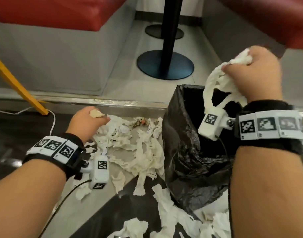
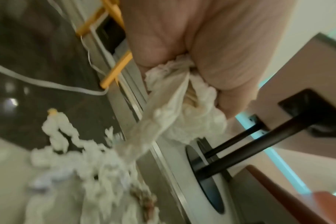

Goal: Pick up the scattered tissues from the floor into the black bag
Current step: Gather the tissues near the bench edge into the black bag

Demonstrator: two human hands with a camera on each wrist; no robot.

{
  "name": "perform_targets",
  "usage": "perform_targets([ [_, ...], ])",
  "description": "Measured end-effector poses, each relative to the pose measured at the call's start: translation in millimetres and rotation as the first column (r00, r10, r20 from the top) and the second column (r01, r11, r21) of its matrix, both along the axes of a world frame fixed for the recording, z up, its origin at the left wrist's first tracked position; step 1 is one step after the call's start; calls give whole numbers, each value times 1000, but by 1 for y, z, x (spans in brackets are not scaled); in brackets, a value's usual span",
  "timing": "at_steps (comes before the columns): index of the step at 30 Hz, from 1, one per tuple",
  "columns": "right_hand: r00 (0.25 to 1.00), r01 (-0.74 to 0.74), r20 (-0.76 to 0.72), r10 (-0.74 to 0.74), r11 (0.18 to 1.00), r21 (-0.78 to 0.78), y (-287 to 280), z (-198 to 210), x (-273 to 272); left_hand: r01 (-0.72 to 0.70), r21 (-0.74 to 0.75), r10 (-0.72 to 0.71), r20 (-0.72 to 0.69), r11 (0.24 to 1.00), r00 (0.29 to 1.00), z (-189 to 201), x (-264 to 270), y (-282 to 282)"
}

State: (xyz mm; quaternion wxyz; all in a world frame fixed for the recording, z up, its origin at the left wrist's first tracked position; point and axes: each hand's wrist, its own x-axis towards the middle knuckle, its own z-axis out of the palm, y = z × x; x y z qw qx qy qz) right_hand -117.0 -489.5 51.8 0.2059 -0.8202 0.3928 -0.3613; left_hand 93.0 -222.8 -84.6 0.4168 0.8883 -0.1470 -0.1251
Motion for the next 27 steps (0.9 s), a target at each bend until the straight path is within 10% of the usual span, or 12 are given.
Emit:
perform_targets([
  [5, 749, 73, -639, 175, 936, 343, -25, -67, -2, -8, -251, -69, -294, 968, 953, 2, -14, -50],
  [10, 845, 158, -535, 16, 948, 278, -44, -50, -40, -151, -699, -416, -569, 699, 710, 36, -58, -138],
  [12, 908, 205, -408, -96, 951, 232, -52, -37, -56, 24, -732, -542, -482, 681, 689, 47, -96, -171],
  [15, 949, 240, -249, -193, 955, 176, -55, -20, -72, 501, -367, -600, -237, 784, 764, 48, -152, -206],
  [18, 967, 209, -183, -178, 964, 164, -49, -11, -72, 732, -24, -732, -31, 681, 680, 32, -163, -218],
  [23, 986, 2, -164, 11, 997, 74, -13, -9, -38, 764, 77, -764, 158, 641, 625, 32, -104, -161],
  [27, 892, -357, -292, 344, 934, 8, 59, -25, 25, 657, 512, -778, 34, 552, 627, 3, -20, -59],
])
